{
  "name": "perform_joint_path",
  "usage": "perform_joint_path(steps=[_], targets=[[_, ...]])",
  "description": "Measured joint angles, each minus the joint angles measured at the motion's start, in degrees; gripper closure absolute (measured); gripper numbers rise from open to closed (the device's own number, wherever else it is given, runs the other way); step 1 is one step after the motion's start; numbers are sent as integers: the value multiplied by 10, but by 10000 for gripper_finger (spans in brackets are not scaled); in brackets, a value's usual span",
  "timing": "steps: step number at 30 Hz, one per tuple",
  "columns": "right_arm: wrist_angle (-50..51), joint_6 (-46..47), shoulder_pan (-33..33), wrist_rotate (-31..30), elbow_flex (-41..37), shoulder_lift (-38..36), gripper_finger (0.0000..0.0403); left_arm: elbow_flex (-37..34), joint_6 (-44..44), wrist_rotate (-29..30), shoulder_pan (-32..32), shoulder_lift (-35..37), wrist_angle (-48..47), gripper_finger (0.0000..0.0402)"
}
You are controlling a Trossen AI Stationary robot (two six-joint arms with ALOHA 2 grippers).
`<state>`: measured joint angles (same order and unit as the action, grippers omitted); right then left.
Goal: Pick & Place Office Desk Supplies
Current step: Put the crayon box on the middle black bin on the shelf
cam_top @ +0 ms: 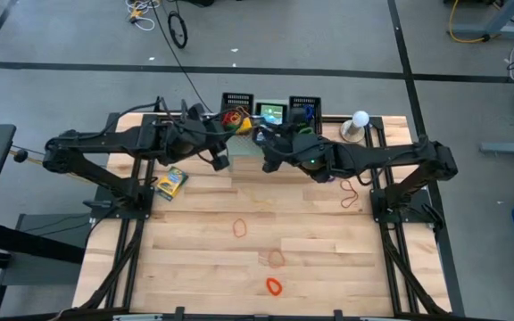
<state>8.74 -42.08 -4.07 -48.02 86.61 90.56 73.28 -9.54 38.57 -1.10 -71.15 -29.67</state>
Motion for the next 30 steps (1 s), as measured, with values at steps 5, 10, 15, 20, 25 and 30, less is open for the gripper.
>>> perform_joint_path(steps=[5, 10, 15, 20, 25, 30], targets=[[16, 187, 4, -21, 0, -34, 268, 0, -68, 63, -1, 2, -8, 273], [89, 539, 38, 83, 0, -88, 220, -1, -146, 134, -1, 0, -4, 277], [116, 912, 111, 280, 1, -109, 198, -1, -233, 172, -1, 0, 36, 277], [81, 1108, 162, 442, 1, -95, 175, -1, -292, 169, 0, 0, 89, 277], [5, 1239, 177, 509, 0, -67, 167, -1, -361, 172, 4, -4, 123, 277], [-22, 1309, 177, 522, 0, -41, 169, -1, -394, 183, 9, -15, 134, 277]])
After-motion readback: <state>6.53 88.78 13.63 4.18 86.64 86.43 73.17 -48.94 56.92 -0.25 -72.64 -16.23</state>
